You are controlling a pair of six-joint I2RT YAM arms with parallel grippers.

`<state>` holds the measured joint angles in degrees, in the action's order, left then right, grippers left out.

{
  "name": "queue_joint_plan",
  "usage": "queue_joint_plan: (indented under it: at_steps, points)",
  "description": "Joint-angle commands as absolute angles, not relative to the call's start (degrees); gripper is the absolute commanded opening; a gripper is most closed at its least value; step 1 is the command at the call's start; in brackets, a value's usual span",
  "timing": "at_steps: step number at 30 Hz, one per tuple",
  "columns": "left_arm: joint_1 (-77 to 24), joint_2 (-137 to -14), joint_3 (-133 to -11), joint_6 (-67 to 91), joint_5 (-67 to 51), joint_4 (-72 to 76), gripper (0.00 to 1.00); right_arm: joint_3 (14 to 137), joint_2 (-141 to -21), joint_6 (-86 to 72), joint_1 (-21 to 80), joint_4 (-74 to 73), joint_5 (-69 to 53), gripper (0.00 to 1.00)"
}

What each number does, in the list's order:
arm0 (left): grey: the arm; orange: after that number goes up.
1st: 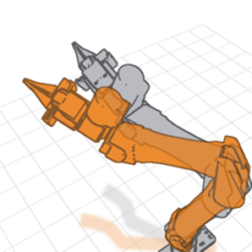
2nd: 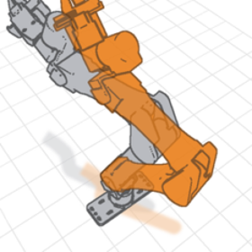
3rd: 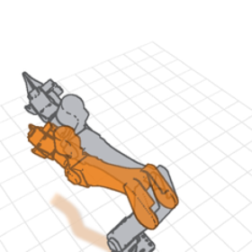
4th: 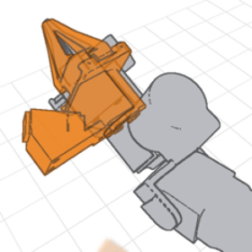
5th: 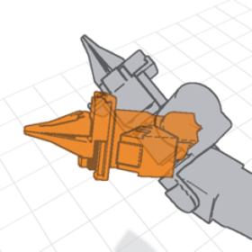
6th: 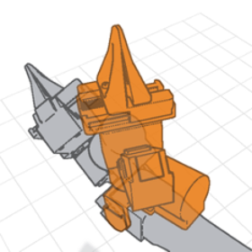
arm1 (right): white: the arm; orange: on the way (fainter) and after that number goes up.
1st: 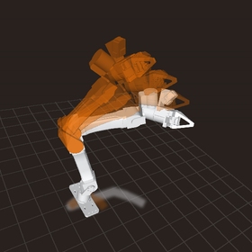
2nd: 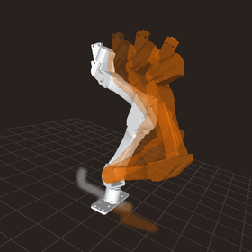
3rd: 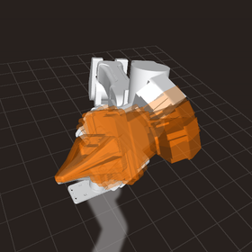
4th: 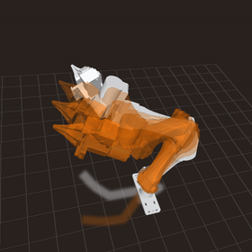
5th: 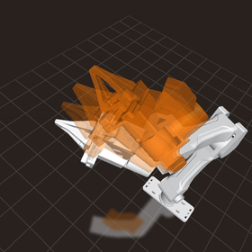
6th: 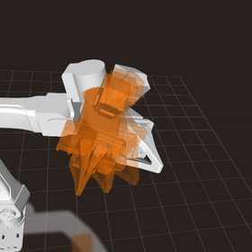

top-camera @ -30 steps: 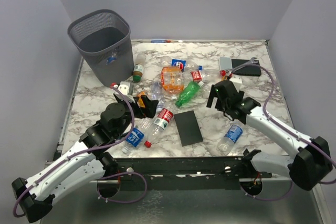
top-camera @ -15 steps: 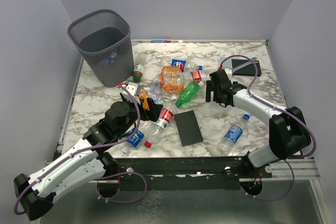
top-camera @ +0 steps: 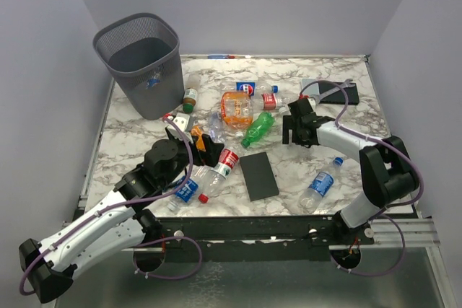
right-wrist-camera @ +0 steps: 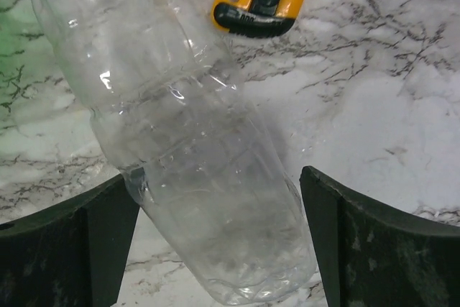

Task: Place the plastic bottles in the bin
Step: Pick up the plastic bottle at the center of the board.

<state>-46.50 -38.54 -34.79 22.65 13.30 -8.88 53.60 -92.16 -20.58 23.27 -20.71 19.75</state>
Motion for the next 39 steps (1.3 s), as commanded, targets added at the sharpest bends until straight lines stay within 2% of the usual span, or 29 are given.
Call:
queue_joint_plan:
  at_steps: [1, 6, 13, 19, 25, 29, 33, 39]
  points:
    - [-46.4, -39.9, -34.7, 22.2, 12.3, -7.8, 0.99, 52.3, -92.5, -21.9, 23.4, -20.9, 15.9, 0.93]
    - [-46.4, -40.8, -34.8, 22.3, 11.9, -7.8, 0.99, 53.1, -94.4, -22.8, 23.4, -21.9, 14.3, 0.92]
    - [-46.4, -40.1, -34.4, 22.6, 12.6, -7.7, 0.99, 51.5, -91.8, -23.6, 23.4, -22.5, 12.3, 0.73]
    - [-46.4, -39.9, -34.3, 22.8, 13.7, -7.7, 0.99, 50.5, -84.2, -24.7, 23.4, -25.4, 11.5, 0.59]
    - [-46.4, -39.5, -33.9, 24.9, 16.0, -7.4, 0.99, 50.6, -70.6, -25.6, 23.4, -30.9, 7.5, 0.57]
    - [-46.4, -39.0, -33.7, 28.6, 16.0, -3.7, 0.99, 48.4, -57.1, -23.1, 23.5, -26.8, -2.4, 0.52]
    - [-46.4, -39.6, -35.4, 32.6, 13.8, 2.6, 0.99, 44.2, -44.4, -21.9, 23.5, -16.4, -15.7, 0.50]
    - [-46.3, -44.8, -38.8, 38.8, 3.4, 17.6, 0.99, 37.8, -35.5, -27.0, 23.5, 0.1, -31.5, 0.49]
